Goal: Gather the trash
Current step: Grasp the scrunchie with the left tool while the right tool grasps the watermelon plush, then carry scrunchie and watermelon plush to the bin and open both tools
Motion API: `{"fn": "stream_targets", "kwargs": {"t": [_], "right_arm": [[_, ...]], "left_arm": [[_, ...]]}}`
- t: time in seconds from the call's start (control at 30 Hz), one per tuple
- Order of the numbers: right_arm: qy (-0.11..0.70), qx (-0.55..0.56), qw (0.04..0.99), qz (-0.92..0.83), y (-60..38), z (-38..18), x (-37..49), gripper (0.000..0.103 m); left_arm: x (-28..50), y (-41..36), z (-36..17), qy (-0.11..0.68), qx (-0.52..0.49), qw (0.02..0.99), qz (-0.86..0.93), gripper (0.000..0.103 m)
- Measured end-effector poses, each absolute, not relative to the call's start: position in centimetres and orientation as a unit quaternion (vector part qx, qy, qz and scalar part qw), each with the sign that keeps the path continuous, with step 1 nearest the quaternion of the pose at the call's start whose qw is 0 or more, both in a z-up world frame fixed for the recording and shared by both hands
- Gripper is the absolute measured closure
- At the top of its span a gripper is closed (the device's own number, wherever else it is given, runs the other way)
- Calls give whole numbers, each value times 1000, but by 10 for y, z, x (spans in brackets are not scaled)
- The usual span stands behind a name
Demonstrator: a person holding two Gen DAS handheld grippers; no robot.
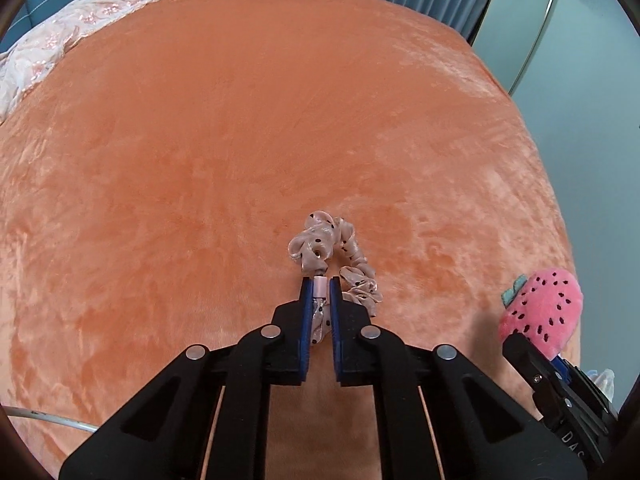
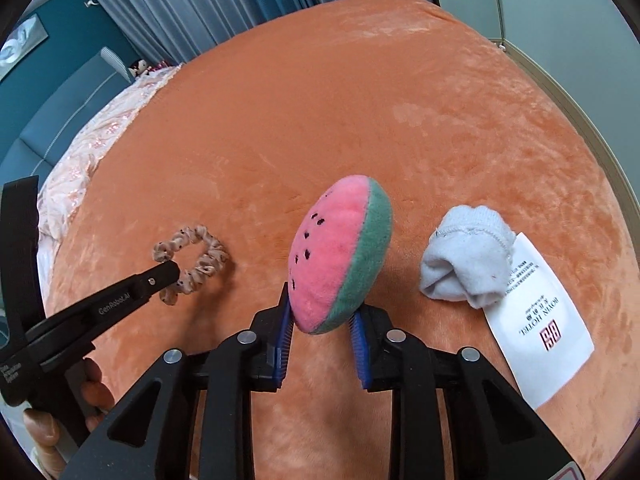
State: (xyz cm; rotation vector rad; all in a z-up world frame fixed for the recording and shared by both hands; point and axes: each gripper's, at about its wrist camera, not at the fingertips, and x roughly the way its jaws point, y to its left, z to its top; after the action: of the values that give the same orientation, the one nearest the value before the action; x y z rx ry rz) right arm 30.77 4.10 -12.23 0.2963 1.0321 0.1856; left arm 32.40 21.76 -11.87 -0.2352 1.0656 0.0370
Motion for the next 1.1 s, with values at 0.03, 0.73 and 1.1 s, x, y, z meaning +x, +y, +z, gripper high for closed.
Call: {"fn": "stream_targets", "kwargs": {"t": [0.03,0.73,1.1], "right_arm": [[487,144,857,90,39,-116,304,78],[360,162,918,43,-84,19,157,78],[318,200,926,-34,-187,40,88,78]], "left_arm": [[320,215,-113,503,-110,857,16,95],[182,61,23,425,-49,898,-104,95],[127,-46,49,398,16,897,-189,95]]}}
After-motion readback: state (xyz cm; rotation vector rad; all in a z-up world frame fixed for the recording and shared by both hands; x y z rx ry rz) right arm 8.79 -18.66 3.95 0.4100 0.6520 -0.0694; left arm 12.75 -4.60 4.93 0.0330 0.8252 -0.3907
